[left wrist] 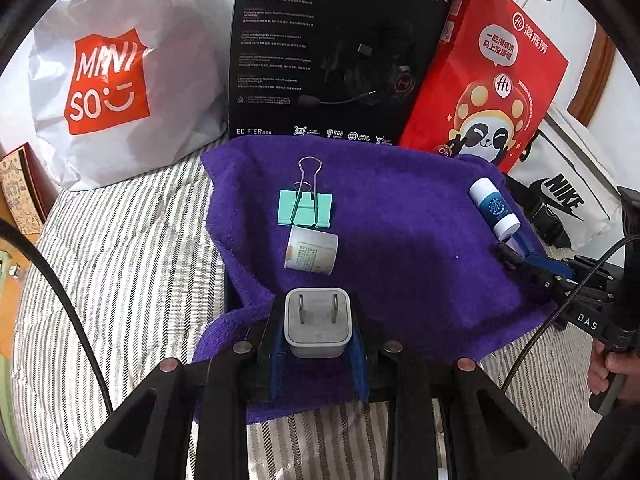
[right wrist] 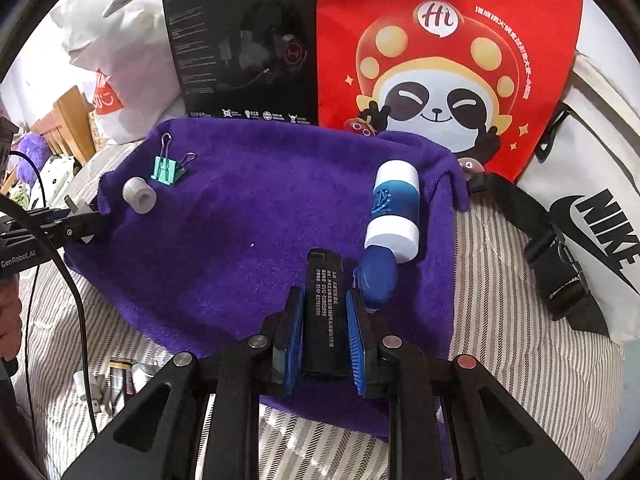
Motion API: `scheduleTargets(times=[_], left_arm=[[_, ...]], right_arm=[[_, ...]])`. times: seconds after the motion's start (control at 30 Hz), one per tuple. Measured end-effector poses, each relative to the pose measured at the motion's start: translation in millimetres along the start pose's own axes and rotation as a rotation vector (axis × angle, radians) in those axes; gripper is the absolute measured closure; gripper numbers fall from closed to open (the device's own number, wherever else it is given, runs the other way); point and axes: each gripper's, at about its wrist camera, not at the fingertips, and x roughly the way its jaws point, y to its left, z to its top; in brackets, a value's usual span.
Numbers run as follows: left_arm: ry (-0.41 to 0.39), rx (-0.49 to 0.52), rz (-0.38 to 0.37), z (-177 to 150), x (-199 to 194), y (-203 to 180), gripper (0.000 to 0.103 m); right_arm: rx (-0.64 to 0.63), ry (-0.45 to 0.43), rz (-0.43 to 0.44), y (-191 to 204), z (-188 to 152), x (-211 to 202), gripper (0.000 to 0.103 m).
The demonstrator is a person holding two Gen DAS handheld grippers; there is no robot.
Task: Organize rigid objects
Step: 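Carry the white adapter and black stick over the purple towel with both tools, then set the adapter beside the jar with the left tool while the right tool sets the stick by the bottle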
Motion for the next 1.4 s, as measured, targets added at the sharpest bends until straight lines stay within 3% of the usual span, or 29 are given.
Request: scheduleTargets(times=[1.0, 1.27, 1.4], left_arm=[[0.019, 0.008, 0.007, 3, 22, 1, 0.077], [0.030, 0.051, 0.052, 7, 27, -6, 0.077], [0.032, 0.089, 0.112, 7, 35, -15, 0.077]], right_arm=[[0.016, 0.030, 0.053, -10, -3, 23, 0.080], [0.052, 0.022, 0.071, -17, -9, 12, 0.077], [0.069, -0.001, 0.083, -19, -12, 3, 0.076]])
